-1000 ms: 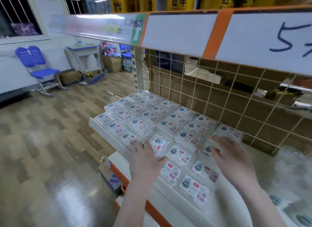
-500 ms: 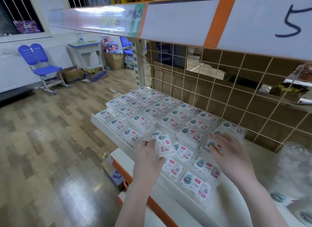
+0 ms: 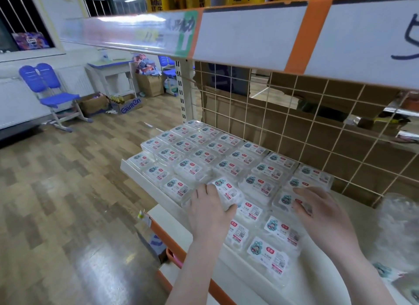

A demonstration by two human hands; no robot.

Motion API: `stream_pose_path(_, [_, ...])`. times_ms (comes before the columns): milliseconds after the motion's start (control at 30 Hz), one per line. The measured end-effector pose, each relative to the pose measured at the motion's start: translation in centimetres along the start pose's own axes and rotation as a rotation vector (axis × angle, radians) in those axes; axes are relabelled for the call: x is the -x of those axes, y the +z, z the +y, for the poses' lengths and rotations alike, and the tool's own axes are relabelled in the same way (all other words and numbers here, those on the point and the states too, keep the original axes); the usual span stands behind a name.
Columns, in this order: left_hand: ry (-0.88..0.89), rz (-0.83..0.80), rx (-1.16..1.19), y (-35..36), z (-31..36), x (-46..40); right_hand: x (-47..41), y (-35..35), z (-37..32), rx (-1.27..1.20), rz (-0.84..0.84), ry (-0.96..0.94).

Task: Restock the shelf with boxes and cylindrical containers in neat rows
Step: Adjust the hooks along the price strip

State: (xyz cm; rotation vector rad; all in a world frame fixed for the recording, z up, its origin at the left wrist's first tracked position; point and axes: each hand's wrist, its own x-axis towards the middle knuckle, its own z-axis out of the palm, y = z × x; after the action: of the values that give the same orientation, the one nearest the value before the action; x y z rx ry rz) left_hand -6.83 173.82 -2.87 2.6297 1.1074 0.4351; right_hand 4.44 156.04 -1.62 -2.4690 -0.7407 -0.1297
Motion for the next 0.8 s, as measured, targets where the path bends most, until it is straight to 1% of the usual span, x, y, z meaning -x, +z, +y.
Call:
stream_pose_path(33, [0.025, 0.004, 0.026, 0.2, -0.1, -0.1, -0.1, 0.0, 0.1, 0.002, 0.002, 0.008])
stream_pose_path(133, [0.129, -0.053, 0.079, 0.5, -0.7, -0.4, -0.2, 0.1, 0.4, 0.002, 0.007, 0.029])
stream_pose_path(233, [0.157, -0.064, 0.094, 0.7, -1.1, -0.4, -0.4, 0.2, 0.5, 0.002, 0.008, 0.045])
stream_pose_path(600, [0.111, 0.012, 0.045, 0.7, -1.8, -0.7, -0.8, 0.6, -0.4, 0.005, 0.000, 0.053])
stream_pose_path(800, [0.096, -0.006, 0.044, 0.6, -2.1, -1.7, -1.0, 0.8, -0.7, 0.013, -0.004, 0.046])
